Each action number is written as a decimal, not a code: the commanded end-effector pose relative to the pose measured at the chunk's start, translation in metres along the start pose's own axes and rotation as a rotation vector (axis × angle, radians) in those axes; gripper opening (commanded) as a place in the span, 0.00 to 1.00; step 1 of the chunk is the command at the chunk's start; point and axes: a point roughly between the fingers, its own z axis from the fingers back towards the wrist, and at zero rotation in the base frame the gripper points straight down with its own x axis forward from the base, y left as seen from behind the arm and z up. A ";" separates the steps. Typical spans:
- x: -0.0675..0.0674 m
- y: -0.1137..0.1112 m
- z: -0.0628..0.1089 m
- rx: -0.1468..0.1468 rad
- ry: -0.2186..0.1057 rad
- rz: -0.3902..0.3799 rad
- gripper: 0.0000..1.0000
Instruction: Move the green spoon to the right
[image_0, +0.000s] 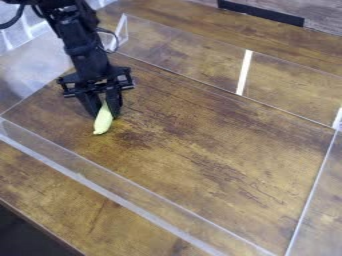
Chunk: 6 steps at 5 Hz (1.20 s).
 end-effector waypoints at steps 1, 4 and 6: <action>0.009 -0.032 0.054 0.003 -0.131 -0.076 0.00; -0.013 -0.086 0.084 0.002 -0.170 -0.149 0.00; -0.046 -0.120 0.080 0.000 -0.163 -0.178 0.00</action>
